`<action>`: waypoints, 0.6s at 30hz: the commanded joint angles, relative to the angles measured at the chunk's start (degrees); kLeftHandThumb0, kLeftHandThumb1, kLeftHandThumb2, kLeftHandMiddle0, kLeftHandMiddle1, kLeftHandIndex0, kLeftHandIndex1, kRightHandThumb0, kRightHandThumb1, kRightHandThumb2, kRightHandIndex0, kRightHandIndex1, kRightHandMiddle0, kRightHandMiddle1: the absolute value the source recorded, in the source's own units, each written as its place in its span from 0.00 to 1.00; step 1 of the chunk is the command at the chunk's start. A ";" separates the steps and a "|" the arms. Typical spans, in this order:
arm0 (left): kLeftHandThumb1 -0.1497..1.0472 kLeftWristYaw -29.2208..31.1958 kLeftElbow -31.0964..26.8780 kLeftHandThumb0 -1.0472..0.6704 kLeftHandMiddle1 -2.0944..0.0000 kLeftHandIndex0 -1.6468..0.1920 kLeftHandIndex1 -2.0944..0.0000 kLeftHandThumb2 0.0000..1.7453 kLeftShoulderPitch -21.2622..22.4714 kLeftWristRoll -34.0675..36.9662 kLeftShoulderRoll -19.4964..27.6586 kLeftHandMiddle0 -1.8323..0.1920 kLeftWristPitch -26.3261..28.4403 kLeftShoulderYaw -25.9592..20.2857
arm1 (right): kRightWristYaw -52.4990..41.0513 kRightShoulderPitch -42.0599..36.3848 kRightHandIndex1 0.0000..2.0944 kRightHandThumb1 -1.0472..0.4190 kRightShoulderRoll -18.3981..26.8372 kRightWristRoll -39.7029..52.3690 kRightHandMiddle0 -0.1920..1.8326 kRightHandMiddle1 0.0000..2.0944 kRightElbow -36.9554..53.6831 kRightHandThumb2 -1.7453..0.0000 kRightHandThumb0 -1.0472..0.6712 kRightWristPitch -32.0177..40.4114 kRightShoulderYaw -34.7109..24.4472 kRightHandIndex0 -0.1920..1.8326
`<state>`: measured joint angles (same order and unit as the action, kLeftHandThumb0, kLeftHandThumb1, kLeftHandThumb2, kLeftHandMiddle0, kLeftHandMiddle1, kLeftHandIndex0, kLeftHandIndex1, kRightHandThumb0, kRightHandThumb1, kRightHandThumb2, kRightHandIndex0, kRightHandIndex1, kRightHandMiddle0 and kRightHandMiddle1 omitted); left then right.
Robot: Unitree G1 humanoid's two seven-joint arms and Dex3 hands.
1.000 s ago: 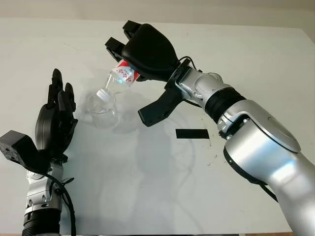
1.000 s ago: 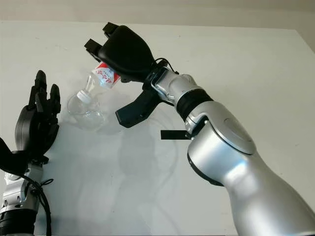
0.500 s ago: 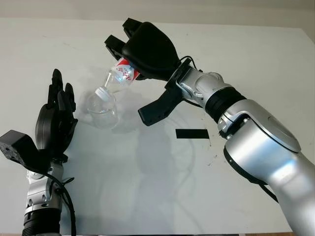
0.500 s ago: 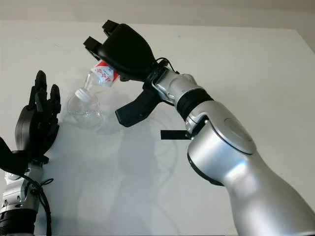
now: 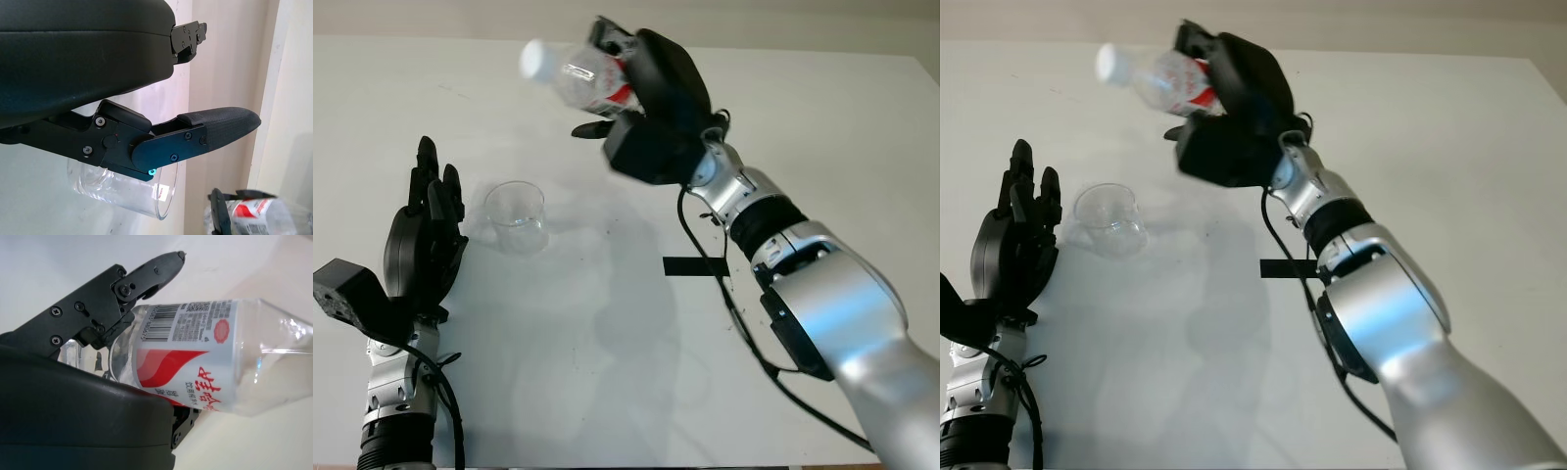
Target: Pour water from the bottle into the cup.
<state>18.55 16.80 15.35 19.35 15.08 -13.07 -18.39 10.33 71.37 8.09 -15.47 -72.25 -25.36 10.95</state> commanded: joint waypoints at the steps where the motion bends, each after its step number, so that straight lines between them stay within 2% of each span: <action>1: 1.00 0.00 0.27 0.12 1.00 1.00 1.00 0.40 -0.71 0.15 -0.13 1.00 0.29 -0.16 | -3.81 -1.11 1.00 0.00 -0.73 3.76 0.58 1.00 2.41 0.83 0.50 1.54 -3.52 0.65; 4: 1.00 0.14 0.34 0.12 1.00 1.00 1.00 0.40 -0.66 0.27 -0.13 1.00 0.34 -0.17 | -11.65 -3.85 1.00 0.00 -1.00 10.84 0.59 1.00 5.22 0.82 0.51 4.48 -8.70 0.64; 7: 1.00 0.18 0.42 0.12 1.00 1.00 1.00 0.40 -0.58 0.26 -0.08 1.00 0.42 -0.18 | -19.02 -6.82 1.00 0.00 -1.60 19.15 0.58 1.00 10.41 0.79 0.51 12.85 -14.31 0.65; 10: 1.00 0.30 0.56 0.12 1.00 1.00 1.00 0.40 -0.48 0.37 -0.05 1.00 0.47 -0.22 | -23.63 -10.95 1.00 0.00 -1.64 24.93 0.45 1.00 17.55 0.76 0.53 20.66 -17.64 0.80; 11: 1.00 0.40 0.57 0.12 1.00 1.00 1.00 0.40 -0.44 0.50 -0.04 1.00 0.61 -0.23 | -24.75 -12.51 1.00 0.00 -1.54 26.37 0.46 1.00 20.15 0.76 0.53 23.24 -18.35 0.84; 15: 1.00 0.64 0.84 0.12 1.00 1.00 1.00 0.40 -0.31 0.41 0.10 1.00 0.65 -0.17 | -26.75 -20.61 1.00 0.00 0.21 26.04 0.48 1.00 32.31 0.77 0.52 28.74 -16.95 0.90; 18: 1.00 0.52 0.77 0.12 1.00 1.00 1.00 0.40 -0.36 0.19 0.10 1.00 0.65 -0.13 | -29.00 -27.12 1.00 0.00 1.95 23.28 0.47 1.00 39.99 0.77 0.54 25.66 -14.66 0.88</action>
<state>18.99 17.28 15.77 19.62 15.18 -12.55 -18.50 -17.88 46.39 8.90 8.61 -36.07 2.04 -4.51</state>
